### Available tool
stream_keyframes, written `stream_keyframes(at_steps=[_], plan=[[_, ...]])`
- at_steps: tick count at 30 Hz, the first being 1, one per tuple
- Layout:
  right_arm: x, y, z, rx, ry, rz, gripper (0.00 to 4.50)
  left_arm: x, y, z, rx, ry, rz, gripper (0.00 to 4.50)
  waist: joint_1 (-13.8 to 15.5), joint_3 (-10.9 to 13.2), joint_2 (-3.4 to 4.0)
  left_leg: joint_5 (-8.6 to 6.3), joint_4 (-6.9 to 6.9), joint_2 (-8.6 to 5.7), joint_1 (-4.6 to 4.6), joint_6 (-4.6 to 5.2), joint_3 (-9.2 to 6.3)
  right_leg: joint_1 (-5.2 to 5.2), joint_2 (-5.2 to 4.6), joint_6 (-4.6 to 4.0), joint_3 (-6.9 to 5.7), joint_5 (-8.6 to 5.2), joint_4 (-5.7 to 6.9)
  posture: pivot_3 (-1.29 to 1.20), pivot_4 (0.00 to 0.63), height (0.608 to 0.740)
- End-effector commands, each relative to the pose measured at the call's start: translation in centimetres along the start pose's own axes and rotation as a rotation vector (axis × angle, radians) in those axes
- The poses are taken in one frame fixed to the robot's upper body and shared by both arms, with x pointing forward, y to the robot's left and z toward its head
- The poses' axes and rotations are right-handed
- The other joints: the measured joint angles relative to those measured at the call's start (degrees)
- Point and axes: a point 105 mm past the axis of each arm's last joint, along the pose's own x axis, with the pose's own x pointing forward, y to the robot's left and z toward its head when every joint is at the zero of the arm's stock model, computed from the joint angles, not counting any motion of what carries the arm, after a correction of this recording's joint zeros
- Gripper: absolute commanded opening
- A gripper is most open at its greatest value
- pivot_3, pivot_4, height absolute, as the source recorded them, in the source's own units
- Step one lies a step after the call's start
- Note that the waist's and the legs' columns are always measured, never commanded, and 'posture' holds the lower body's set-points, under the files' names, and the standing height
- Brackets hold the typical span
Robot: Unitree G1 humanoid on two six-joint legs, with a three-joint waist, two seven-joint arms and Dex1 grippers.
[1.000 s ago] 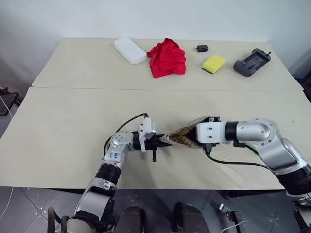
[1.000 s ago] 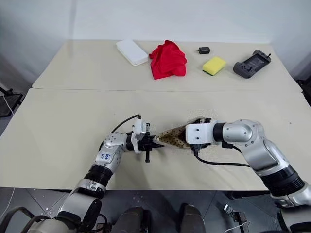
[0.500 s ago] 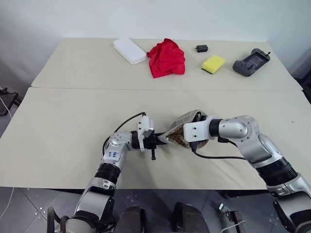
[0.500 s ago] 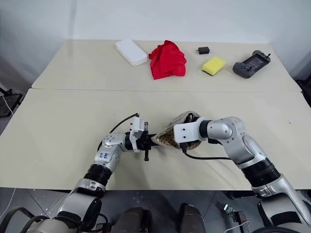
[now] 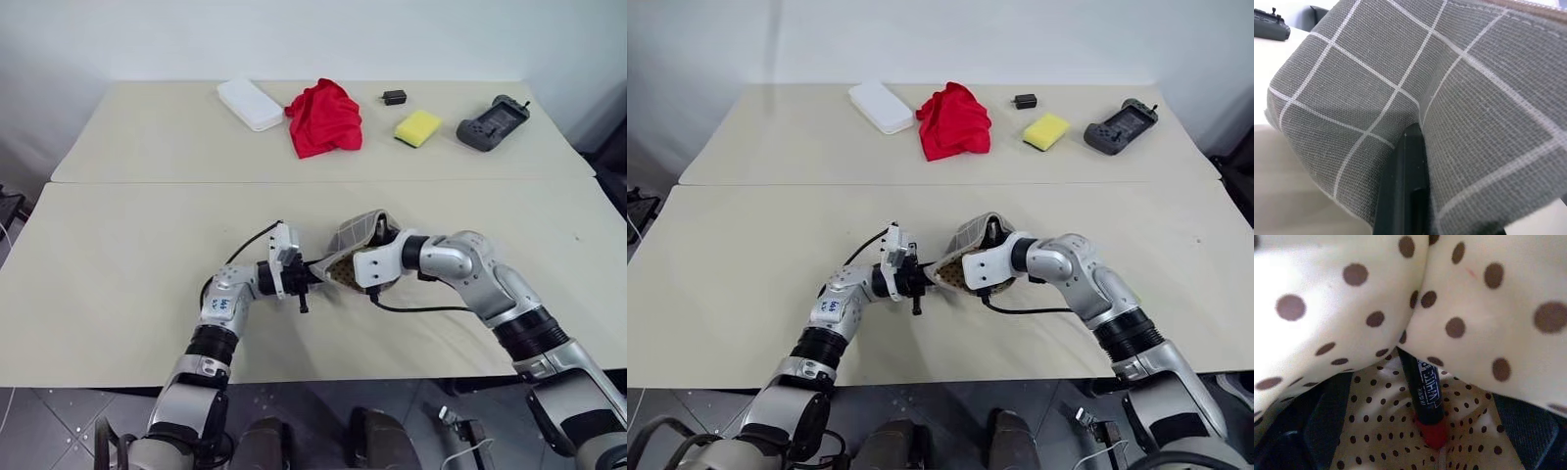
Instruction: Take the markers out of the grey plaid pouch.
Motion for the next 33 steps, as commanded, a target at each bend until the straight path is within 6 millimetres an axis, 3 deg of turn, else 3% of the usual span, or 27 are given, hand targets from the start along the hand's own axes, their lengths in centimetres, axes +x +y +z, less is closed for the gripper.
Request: stream_keyframes(at_steps=[1, 5, 10, 14, 19, 26, 27, 33], plan=[[2.6, 1.7, 0.0, 0.059, 0.016, 0.063, 4.49, 1.9, -1.5, 2.0, 0.047, -0.051, -0.14, 0.0, -0.6, -0.03, -0.06, 0.01, 0.01, 0.01, 0.02, -0.01, -0.01, 0.0, 0.01, -0.01, 0.02, 0.0, 0.05, 0.0, 0.15, 0.74], [3.2, 2.5, -1.0, 0.229, 0.036, 0.114, 4.49, 1.9, -1.5, 2.0, 0.044, -0.048, -0.145, 0.0, -1.24, -0.13, -0.14, 0.1, 0.0, 0.03, 0.13, -0.07, -0.13, 0.01, 0.0, -0.04, 0.05, -0.01, 0.19, 0.0, 0.15, 0.74], [3.0, 2.0, -3.2, 0.11, 0.11, 0.106, 4.49, 1.7, -1.6, 2.0, 0.038, -0.041, -0.152, 0.0, -1.34, -0.2, -0.23, 0.15, 0.01, 0.06, 0.26, -0.08, -0.11, 0.02, -0.01, -0.08, 0.19, -0.01, 0.32, 0.0, 0.15, 0.74], [3.3, 3.7, -3.2, 0.079, 0.101, 0.181, 4.49, 1.5, -1.5, 2.1, 0.04, -0.035, -0.15, 0.0, -1.37, -0.21, -0.24, 0.16, 0.01, 0.08, 0.34, -0.11, -0.05, 0.01, -0.01, -0.11, 0.27, -0.01, 0.41, 0.0, 0.15, 0.74], [3.5, 3.4, -2.6, 0.096, 0.075, 0.159, 2.9, 1.0, -0.6, 3.1, 0.089, -0.05, -0.102, 0.0, -1.27, -0.22, -0.26, 0.17, 0.02, 0.27, 0.36, -0.11, -0.01, 0.01, -0.02, -0.12, 0.33, -0.01, 0.46, 0.0, 0.15, 0.74], [2.2, 2.1, -1.6, 0.084, 0.037, 0.138, 0.79, -1.2, 1.1, 3.9, 0.15, -0.035, -0.005, 0.0, -0.93, -0.22, -0.26, 0.17, 0.03, 0.32, 0.15, -0.11, -0.08, -0.13, -0.01, -0.13, 0.24, -0.01, 0.42, 0.0, 0.15, 0.74], [2.0, 1.8, -1.4, 0.083, 0.032, 0.131, 0.61, -1.4, 1.2, 3.9, 0.158, -0.033, 0.006, 0.0, -0.84, -0.22, -0.26, 0.17, 0.02, 0.32, 0.13, -0.11, -0.1, -0.12, -0.01, -0.13, 0.21, -0.01, 0.38, 0.0, 0.15, 0.74], [0.1, 0.3, -1.3, 0.097, 0.02, 0.088, 0.6, -2.1, 1.5, 3.6, 0.182, -0.029, 0.047, 0.0, -0.76, -0.22, -0.26, 0.16, -0.01, 0.28, -0.02, -0.09, -0.09, -0.13, -0.01, -0.12, 0.06, -0.01, 0.24, 0.0, 0.15, 0.74]])
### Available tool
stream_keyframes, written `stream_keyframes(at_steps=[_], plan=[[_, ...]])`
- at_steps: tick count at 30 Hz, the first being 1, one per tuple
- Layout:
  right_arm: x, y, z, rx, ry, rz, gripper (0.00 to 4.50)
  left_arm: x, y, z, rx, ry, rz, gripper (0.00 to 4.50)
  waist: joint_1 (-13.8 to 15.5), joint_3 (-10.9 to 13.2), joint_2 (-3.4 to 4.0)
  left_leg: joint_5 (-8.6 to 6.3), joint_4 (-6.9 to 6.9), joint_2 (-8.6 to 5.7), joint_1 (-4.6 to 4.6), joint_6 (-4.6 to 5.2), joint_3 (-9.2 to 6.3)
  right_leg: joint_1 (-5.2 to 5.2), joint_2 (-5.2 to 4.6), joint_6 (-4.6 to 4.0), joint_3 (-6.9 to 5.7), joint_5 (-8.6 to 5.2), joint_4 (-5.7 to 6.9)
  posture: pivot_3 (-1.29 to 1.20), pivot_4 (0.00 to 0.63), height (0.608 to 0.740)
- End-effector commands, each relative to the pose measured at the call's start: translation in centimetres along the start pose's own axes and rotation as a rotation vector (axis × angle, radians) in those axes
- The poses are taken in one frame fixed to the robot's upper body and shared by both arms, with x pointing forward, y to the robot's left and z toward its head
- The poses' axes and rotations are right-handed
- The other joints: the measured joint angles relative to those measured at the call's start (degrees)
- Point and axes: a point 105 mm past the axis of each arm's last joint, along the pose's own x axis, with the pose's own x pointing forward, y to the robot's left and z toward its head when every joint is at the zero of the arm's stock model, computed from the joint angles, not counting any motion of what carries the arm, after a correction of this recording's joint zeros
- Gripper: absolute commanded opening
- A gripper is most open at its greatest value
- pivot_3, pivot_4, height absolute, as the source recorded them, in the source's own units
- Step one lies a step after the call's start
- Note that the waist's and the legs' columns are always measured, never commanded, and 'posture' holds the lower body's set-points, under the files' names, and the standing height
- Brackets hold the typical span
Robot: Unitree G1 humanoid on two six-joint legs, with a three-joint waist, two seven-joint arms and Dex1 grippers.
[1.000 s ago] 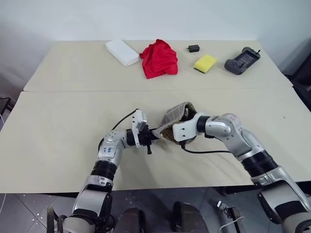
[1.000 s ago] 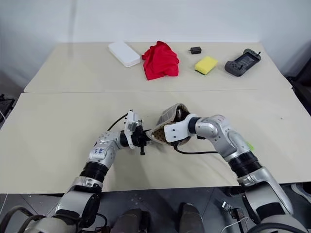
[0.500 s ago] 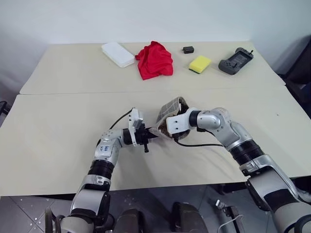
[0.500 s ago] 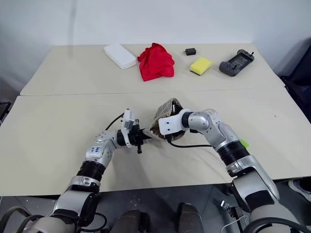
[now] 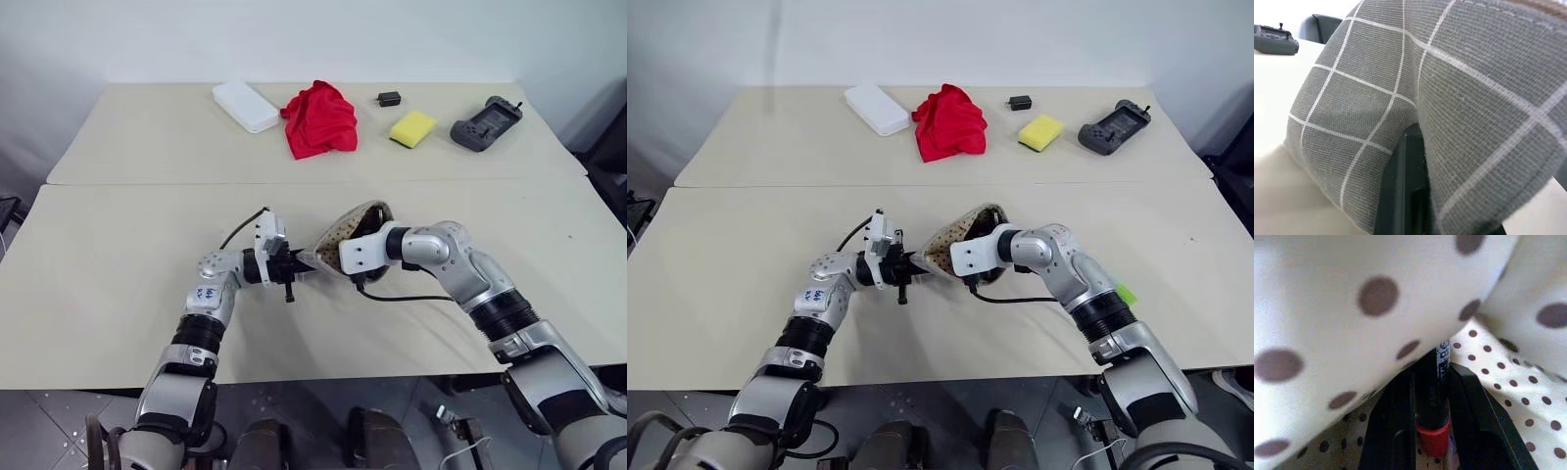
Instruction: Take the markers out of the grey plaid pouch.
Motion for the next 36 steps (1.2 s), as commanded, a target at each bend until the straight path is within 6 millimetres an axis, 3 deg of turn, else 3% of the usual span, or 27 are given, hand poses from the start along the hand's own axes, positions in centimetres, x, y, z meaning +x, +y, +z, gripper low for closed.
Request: stream_keyframes(at_steps=[1, 8, 12, 15, 21, 25, 29, 31, 32, 36], plan=[[-1.5, 0.5, -0.6, 0.04, -0.002, 0.027, 0.6, -0.6, 0.6, 1.4, 0.088, -0.041, 0.049, 0.0, 0.05, 0.0, 0.0, 0.0, 0.0, -0.03, -0.02, 0.0, 0.0, 0.0, 0.0, 0.0, -0.02, 0.0, -0.01, 0.0, 0.15, 0.74], [-3.7, -1.7, 0.6, 0.153, -0.157, -0.115, 0.6, -1.7, 0.3, 0.2, 0.127, 0.007, 0.07, 0.0, -0.18, 0.01, -0.01, 0.0, -0.05, -0.22, -0.02, 0.0, -0.05, 0.0, 0.01, 0.0, -0.05, 0.0, -0.08, 0.0, 0.15, 0.74], [-4.8, -1.2, -0.2, 0.166, -0.166, -0.122, 0.6, -2.0, 0.0, -0.2, 0.124, 0.01, 0.077, 0.0, -0.12, 0.01, -0.01, 0.0, -0.07, -0.24, -0.03, 0.0, -0.05, 0.0, 0.0, 0.0, -0.04, 0.0, -0.13, 0.0, 0.15, 0.74], [-5.5, -0.9, -1.1, 0.283, -0.168, -0.144, 0.6, -2.2, -0.4, -0.7, 0.12, 0.024, 0.075, 0.0, -0.06, 0.01, -0.01, 0.0, -0.07, -0.24, -0.03, 0.0, -0.06, 0.02, -0.01, 0.01, -0.06, 0.0, -0.13, 0.0, 0.15, 0.74], [-6.7, 0.4, 1.3, 0.282, -0.344, -0.072, 0.6, -2.3, -0.9, -0.8, 0.119, 0.025, 0.077, 0.0, 0.06, 0.01, -0.01, 0.0, -0.07, -0.25, -0.03, 0.01, -0.07, 0.03, -0.01, 0.01, -0.05, 0.01, -0.16, 0.0, 0.15, 0.74], [-8.2, 1.4, 0.9, 0.259, -0.354, 0.016, 0.6, -2.5, -0.9, -0.6, 0.121, 0.03, 0.081, 0.0, 0.43, 0.03, 0.0, 0.0, -0.07, -0.24, -0.03, 0.01, -0.08, 0.03, -0.01, 0.01, -0.04, 0.01, -0.16, 0.0, 0.15, 0.74], [-9.2, 0.4, 0.8, 0.242, -0.34, 0.006, 0.6, -2.5, -0.8, -0.5, 0.123, 0.028, 0.085, 0.0, 0.95, 0.03, 0.0, -0.01, -0.06, -0.23, -0.02, 0.02, -0.08, 0.02, 0.0, 0.01, -0.04, 0.01, -0.18, 0.0, 0.15, 0.74], [-9.8, -0.1, 1.4, 0.252, -0.377, -0.003, 0.09, -2.4, -0.8, -0.5, 0.123, 0.027, 0.086, 0.0, 1.07, 0.05, 0.02, -0.01, -0.06, -0.2, 0.0, 0.02, -0.09, 0.0, 0.02, 0.01, -0.03, 0.01, -0.16, 0.0, 0.15, 0.74], [-10.1, -0.3, 1.6, 0.263, -0.395, -0.009, 0.03, -2.4, -0.8, -0.5, 0.123, 0.026, 0.086, 0.0, 1.1, 0.05, 0.02, -0.01, -0.06, -0.21, -0.01, 0.02, -0.09, 0.0, 0.0, 0.01, -0.03, 0.01, -0.17, 0.0, 0.15, 0.74], [-11.6, -0.3, 2.5, 0.385, -0.466, 0.02, 0.03, -2.0, -0.7, -0.3, 0.12, 0.009, 0.094, 0.0, 1.83, 0.05, 0.01, -0.02, -0.04, -0.22, -0.04, 0.03, -0.11, 0.04, -0.02, 0.01, -0.08, 0.01, -0.19, 0.0, 0.15, 0.74]])
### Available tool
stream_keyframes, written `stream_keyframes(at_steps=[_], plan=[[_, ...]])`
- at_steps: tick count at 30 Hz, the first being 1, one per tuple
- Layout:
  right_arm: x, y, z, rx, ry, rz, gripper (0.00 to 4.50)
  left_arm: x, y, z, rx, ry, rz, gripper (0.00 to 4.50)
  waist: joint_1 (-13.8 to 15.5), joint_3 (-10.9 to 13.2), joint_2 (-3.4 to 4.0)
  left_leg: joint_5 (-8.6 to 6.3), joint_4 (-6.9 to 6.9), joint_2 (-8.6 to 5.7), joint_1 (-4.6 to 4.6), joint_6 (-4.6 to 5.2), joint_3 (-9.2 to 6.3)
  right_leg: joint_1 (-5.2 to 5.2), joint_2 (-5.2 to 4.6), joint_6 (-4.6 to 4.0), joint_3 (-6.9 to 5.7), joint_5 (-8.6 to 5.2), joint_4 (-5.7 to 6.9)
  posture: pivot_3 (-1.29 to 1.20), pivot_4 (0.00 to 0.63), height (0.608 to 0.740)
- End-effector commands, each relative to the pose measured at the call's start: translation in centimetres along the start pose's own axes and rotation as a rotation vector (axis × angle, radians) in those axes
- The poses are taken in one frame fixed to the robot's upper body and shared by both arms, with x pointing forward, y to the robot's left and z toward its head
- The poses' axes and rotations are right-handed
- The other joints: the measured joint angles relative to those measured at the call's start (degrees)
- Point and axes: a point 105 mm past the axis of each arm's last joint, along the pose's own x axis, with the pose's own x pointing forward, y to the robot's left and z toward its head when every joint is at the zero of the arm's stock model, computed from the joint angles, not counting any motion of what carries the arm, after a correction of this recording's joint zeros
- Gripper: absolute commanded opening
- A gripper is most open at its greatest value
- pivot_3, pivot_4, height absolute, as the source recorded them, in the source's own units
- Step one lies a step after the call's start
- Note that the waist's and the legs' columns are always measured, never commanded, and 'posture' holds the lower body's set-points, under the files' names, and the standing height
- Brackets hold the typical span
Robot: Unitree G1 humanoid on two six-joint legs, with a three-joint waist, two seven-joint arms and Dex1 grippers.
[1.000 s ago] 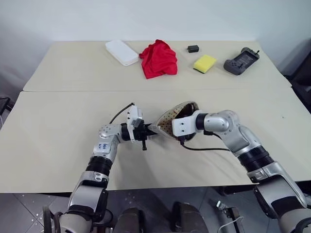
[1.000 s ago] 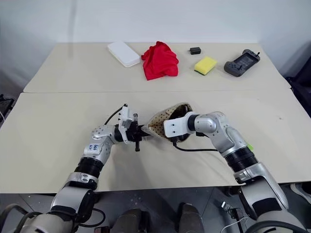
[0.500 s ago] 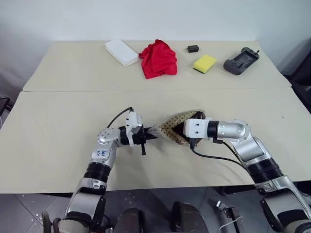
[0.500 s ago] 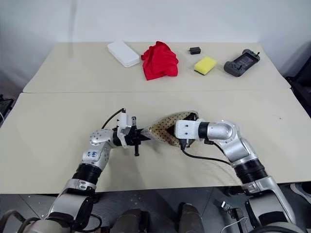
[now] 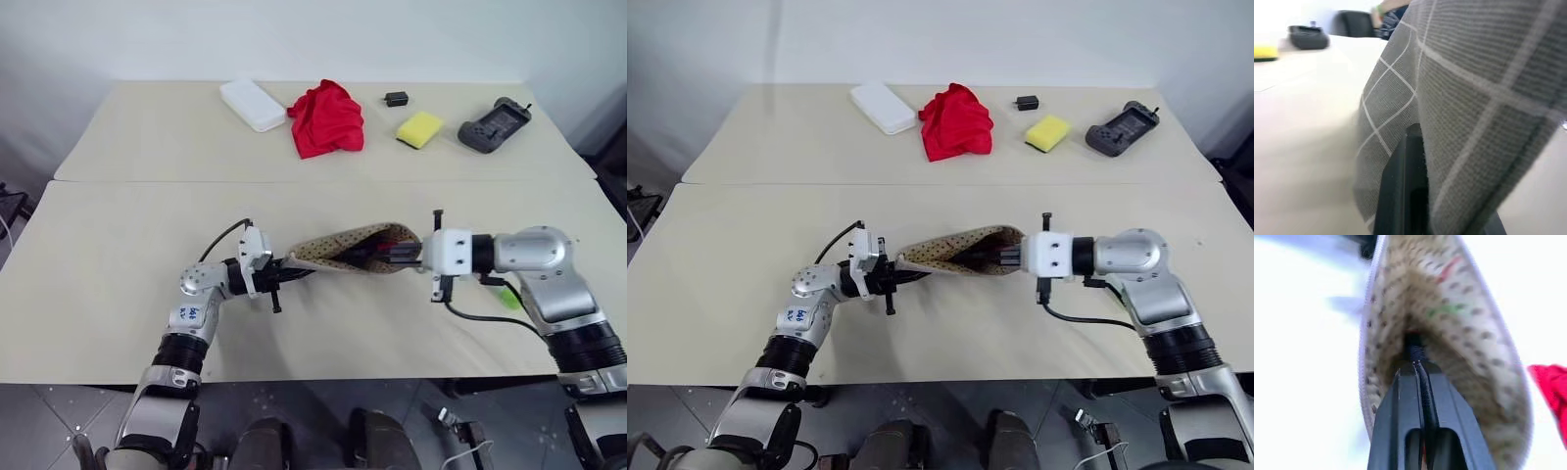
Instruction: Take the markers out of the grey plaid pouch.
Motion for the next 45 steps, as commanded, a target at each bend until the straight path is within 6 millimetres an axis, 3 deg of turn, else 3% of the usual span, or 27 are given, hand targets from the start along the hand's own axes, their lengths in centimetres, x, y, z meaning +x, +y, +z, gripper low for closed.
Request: stream_keyframes(at_steps=[1, 4, 8, 12, 17, 23, 29, 32, 38, 42, 45], plan=[[-0.9, -0.2, 1.6, 0.049, -0.051, -0.007, 0.03, 0.5, 0.0, 0.7, 0.011, -0.038, 0.002, 0.0, 0.35, 0.0, 0.0, 0.0, 0.0, -0.01, 0.0, 0.0, 0.0, 0.02, 0.0, 0.0, -0.01, 0.0, -0.02, 0.0, 0.15, 0.74], [-0.8, 0.2, 1.0, 0.038, -0.001, 0.024, 0.03, 0.8, 0.0, 0.7, 0.012, -0.043, -0.002, 0.0, 0.45, 0.0, 0.0, -0.01, 0.01, -0.06, 0.0, 0.02, 0.03, 0.02, 0.0, 0.02, 0.01, 0.01, -0.03, 0.0, 0.15, 0.74], [-0.5, 0.2, 1.3, 0.146, -0.007, 0.027, 0.03, 1.0, -0.1, 0.8, 0.013, -0.047, -0.007, 0.0, 0.46, 0.0, 0.0, -0.01, 0.0, -0.04, 0.0, 0.02, 0.02, 0.0, 0.0, 0.01, 0.01, 0.01, -0.02, 0.0, 0.15, 0.74], [1.3, 0.0, 0.6, 0.135, 0.094, 0.01, 0.87, 1.3, -0.1, 0.8, 0.012, -0.048, -0.018, 0.0, 0.43, 0.0, 0.0, -0.01, 0.0, -0.05, 0.0, 0.02, 0.03, 0.0, 0.0, 0.01, 0.01, 0.01, -0.03, 0.0, 0.15, 0.74], [2.5, -0.4, -0.6, 0.134, 0.183, -0.025, 2.55, 1.8, -0.3, 0.9, 0.014, -0.054, -0.037, 0.0, 0.55, 0.0, 0.0, -0.02, -0.01, -0.05, -0.02, 0.01, 0.03, -0.02, 0.0, 0.01, 0.01, 0.01, -0.03, 0.0, 0.15, 0.74], [3.1, -1.2, -2.7, 0.132, 0.346, -0.072, 2.55, 2.1, -0.7, 1.0, 0.022, -0.051, -0.069, 0.0, 0.69, 0.0, 0.0, -0.02, 0.0, -0.07, -0.06, 0.02, 0.08, -0.03, 0.01, 0.02, -0.01, 0.01, -0.05, 0.0, 0.15, 0.74], [4.6, -2.3, -3.4, -0.098, 0.435, -0.097, 2.55, 2.0, -1.0, 0.8, 0.011, -0.041, -0.092, 0.0, 0.42, 0.0, 0.0, -0.01, -0.02, -0.07, -0.06, 0.01, 0.14, -0.03, 0.01, 0.02, -0.03, 0.01, -0.06, 0.0, 0.15, 0.74], [6.9, -2.6, -2.9, -0.251, 0.419, -0.121, 2.55, 2.0, -1.1, 0.7, 0.002, -0.041, -0.102, 0.0, -0.25, 0.0, 0.0, -0.01, -0.03, -0.07, -0.06, 0.0, 0.18, -0.03, 0.02, 0.02, -0.04, 0.01, -0.05, 0.0, 0.15, 0.74], [10.1, -1.5, -2.4, -0.327, 0.319, -0.153, 2.55, 2.3, -1.0, 1.0, -0.012, -0.053, -0.114, 0.0, -0.55, 0.0, 0.0, 0.0, -0.08, -0.06, -0.08, -0.01, 0.19, -0.03, 0.02, 0.02, -0.07, 0.0, -0.06, 0.0, 0.15, 0.74], [12.8, -0.9, -0.6, -0.461, 0.184, -0.155, 2.55, 2.4, -0.7, 1.3, -0.028, -0.071, -0.11, 0.0, -0.68, 0.0, 0.0, 0.0, -0.06, -0.07, -0.11, -0.02, 0.19, -0.03, 0.02, 0.02, -0.09, 0.0, -0.06, 0.0, 0.15, 0.74], [13.2, 0.4, -2.6, -0.449, 0.219, -0.077, 2.55, 2.5, -0.8, 1.3, -0.04, -0.07, -0.124, 0.0, -0.72, 0.0, 0.0, 0.01, -0.08, -0.06, -0.1, -0.02, 0.19, -0.04, 0.04, 0.02, -0.09, 0.0, -0.06, 0.0, 0.15, 0.74]])
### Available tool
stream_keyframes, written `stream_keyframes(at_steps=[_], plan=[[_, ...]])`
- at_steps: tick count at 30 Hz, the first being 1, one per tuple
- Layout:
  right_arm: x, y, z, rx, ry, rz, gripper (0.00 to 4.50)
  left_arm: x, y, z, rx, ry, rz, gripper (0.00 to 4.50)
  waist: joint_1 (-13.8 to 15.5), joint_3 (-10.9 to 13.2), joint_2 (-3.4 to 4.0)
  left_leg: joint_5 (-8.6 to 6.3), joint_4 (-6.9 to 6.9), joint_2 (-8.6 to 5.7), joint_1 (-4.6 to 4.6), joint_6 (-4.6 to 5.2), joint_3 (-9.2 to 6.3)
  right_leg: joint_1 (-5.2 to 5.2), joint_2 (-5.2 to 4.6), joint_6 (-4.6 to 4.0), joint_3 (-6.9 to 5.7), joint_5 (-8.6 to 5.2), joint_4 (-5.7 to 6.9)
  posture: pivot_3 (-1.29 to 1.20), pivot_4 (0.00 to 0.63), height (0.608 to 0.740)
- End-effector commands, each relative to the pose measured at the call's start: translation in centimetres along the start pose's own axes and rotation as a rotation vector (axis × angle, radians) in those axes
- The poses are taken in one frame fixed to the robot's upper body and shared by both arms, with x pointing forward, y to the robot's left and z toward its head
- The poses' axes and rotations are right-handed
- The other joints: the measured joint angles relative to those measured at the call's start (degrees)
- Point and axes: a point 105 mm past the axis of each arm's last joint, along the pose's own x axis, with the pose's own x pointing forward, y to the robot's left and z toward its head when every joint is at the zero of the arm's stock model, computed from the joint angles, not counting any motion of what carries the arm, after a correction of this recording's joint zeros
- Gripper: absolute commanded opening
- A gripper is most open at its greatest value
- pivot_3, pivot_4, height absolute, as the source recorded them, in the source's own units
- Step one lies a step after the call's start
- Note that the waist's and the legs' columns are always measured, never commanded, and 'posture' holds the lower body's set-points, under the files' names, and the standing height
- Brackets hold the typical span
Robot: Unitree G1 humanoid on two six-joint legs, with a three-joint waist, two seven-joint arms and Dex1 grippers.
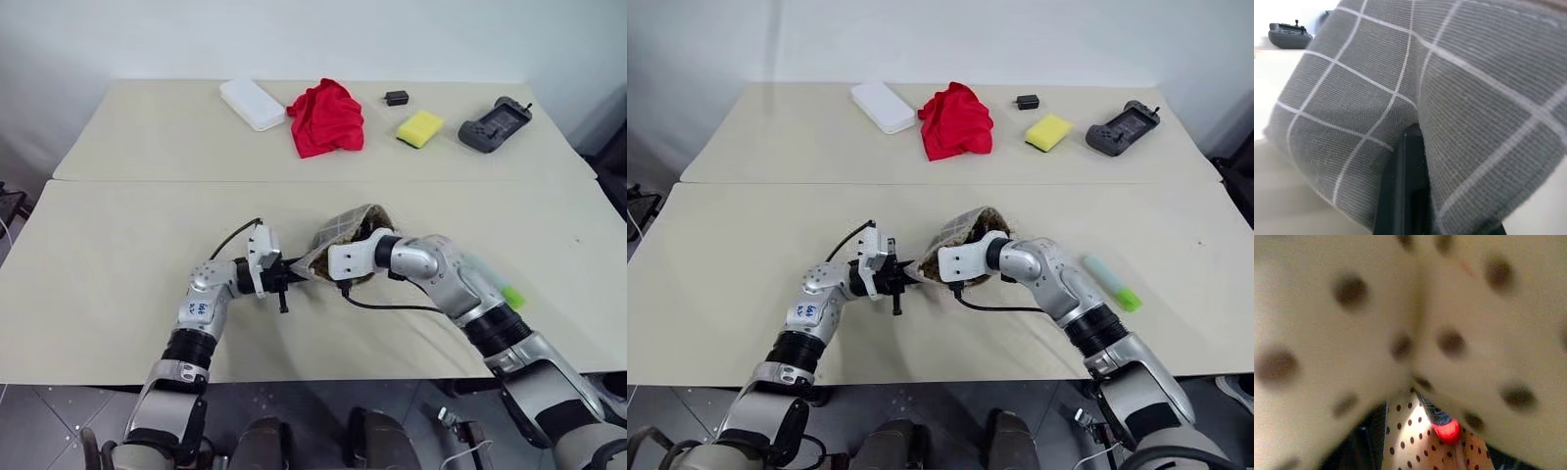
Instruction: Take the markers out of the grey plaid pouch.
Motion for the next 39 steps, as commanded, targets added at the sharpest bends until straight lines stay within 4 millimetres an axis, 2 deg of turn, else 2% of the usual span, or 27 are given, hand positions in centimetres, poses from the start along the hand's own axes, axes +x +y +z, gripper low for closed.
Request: stream_keyframes(at_steps=[1, 3, 6, 10, 16, 20, 24, 26, 30, 34, 39], plan=[[1.2, 1.4, 1.1, -0.044, -0.069, 0.057, 2.55, 1.3, -0.4, 1.4, 0.023, -0.051, -0.063, 0.0, 0.01, 0.0, 0.0, 0.0, 0.0, 0.0, 0.0, 0.0, 0.0, 0.0, 0.0, 0.0, -0.01, 0.0, 0.0, 0.0, 0.15, 0.74], [1.4, 1.7, 0.7, -0.026, -0.061, 0.082, 2.55, 1.3, -0.4, 1.4, 0.022, -0.05, -0.064, 0.0, -0.08, 0.0, 0.0, 0.0, 0.0, 0.0, 0.0, 0.0, -0.01, 0.01, 0.0, 0.0, 0.01, 0.0, 0.0, 0.0, 0.15, 0.74], [1.4, 1.0, 0.8, 0.006, -0.077, 0.074, 1.98, 1.1, -0.1, 1.6, 0.029, -0.051, -0.049, 0.0, -0.19, 0.0, 0.0, 0.01, 0.0, 0.02, 0.02, 0.0, -0.02, 0.02, 0.01, 0.0, 0.01, 0.0, 0.02, 0.0, 0.15, 0.74], [0.6, 0.3, 0.5, 0.003, -0.064, 0.078, 0.71, 0.7, 0.4, 1.6, 0.05, -0.042, -0.008, 0.0, 0.04, 0.0, 0.0, 0.01, 0.01, 0.02, 0.03, 0.0, -0.06, 0.02, 0.0, 0.0, 0.01, 0.0, 0.03, 0.0, 0.15, 0.74], [-1.9, -0.6, -0.4, -0.002, -0.007, 0.095, 0.62, -0.6, 1.8, 0.9, 0.09, 0.018, 0.11, 0.0, 0.23, 0.0, 0.0, -0.01, 0.03, -0.02, -0.01, 0.01, -0.09, 0.04, -0.03, 0.0, 0.0, 0.0, -0.01, 0.0, 0.15, 0.74], [-3.9, -1.2, -0.5, 0.01, 0.049, 0.127, 0.6, -1.9, 3.8, 0.2, 0.147, 0.094, 0.294, 0.0, 0.16, 0.0, 0.0, 0.0, 0.01, 0.01, -0.01, 0.01, -0.1, 0.02, 0.0, 0.0, 0.0, 0.0, -0.01, 0.0, 0.15, 0.74], [-4.4, -1.6, 0.2, 0.047, 0.077, 0.144, 0.6, -2.3, 5.0, 0.2, 0.147, 0.116, 0.407, 0.0, 0.22, 0.0, 0.0, 0.0, 0.02, 0.01, 0.01, 0.01, -0.13, 0.02, -0.01, 0.0, 0.02, 0.0, 0.02, 0.0, 0.15, 0.74], [-4.4, -2.1, 0.7, 0.072, 0.08, 0.134, 0.6, -1.8, 5.6, 0.1, 0.153, 0.144, 0.452, 0.0, 0.36, 0.0, 0.0, 0.0, 0.03, 0.01, 0.01, 0.01, -0.13, 0.02, -0.01, 0.0, 0.02, 0.0, 0.01, 0.0, 0.15, 0.74], [-4.6, -2.4, 0.7, 0.139, 0.097, 0.119, 0.6, -0.9, 5.2, 0.1, 0.179, 0.174, 0.423, 0.0, 0.36, 0.0, 0.0, -0.01, 0.04, -0.02, 0.0, 0.01, -0.13, 0.02, -0.02, 0.0, 0.01, 0.0, 0.01, 0.0, 0.15, 0.74], [-5.0, -2.8, -0.7, 0.13, 0.167, 0.102, 0.6, 0.1, 4.4, 0.4, 0.207, 0.17, 0.374, 0.0, 0.26, 0.0, 0.0, 0.0, 0.0, -0.01, 0.0, 0.01, -0.11, 0.0, -0.01, 0.0, 0.01, 0.0, 0.0, 0.0, 0.15, 0.74], [-4.8, -4.3, -1.5, 0.095, 0.208, 0.032, 0.6, 1.4, 2.4, 0.1, 0.319, 0.226, 0.243, 0.0, 0.24, 0.0, 0.0, 0.0, 0.01, -0.01, -0.01, 0.01, -0.1, 0.0, -0.01, 0.0, 0.01, 0.0, 0.0, 0.0, 0.15, 0.74]])
